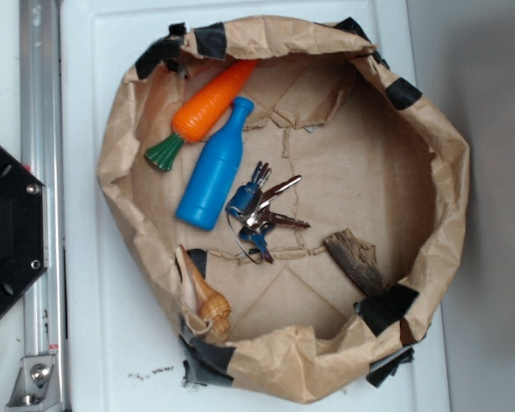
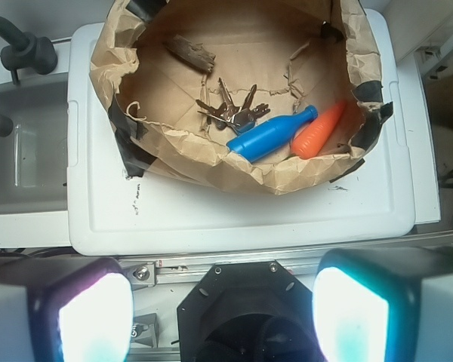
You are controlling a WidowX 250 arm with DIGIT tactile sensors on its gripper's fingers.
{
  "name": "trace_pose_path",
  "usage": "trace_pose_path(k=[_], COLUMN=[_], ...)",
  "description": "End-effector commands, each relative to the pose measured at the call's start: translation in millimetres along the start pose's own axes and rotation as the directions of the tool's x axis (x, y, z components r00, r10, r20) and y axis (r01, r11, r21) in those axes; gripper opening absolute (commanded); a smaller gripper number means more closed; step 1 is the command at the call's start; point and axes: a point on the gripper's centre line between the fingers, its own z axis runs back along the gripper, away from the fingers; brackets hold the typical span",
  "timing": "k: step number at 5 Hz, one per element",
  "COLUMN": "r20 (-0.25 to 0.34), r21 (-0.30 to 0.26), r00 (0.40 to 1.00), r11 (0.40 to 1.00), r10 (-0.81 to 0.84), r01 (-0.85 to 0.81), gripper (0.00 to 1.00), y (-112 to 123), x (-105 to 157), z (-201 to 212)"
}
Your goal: Grab the wood chip.
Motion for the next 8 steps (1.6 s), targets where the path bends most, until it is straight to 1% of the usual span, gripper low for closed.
trace_pose_path(k=[1,2,3,4,5,6,7,8], r20=[0.0,-0.025,0.056,0.094,0.104,0.094,0.095,0.106], r21=[0.0,0.052,0.09,0.085,0.086,0.132,0.15,0.128], r00=[1.0,1.0,0.996,0.979,0.938,0.905,0.85,0.812], r11=[1.0,0.999,0.994,0.981,0.942,0.906,0.851,0.818], r10=[0.0,0.001,-0.071,-0.183,-0.331,-0.415,-0.519,-0.573], r01=[0.0,0.0,0.066,0.175,0.323,0.402,0.503,0.56], gripper=[1.0,1.0,1.0,1.0,1.0,1.0,1.0,1.0], y=[0.0,8.3,12.1,10.8,7.0,13.9,8.1,-4.2], x=[0.0,44.3,88.3,117.5,135.1,149.1,153.7,160.9], z=[0.0,-27.9,-45.3,-71.0,-104.5,-146.8,-176.0,-196.4])
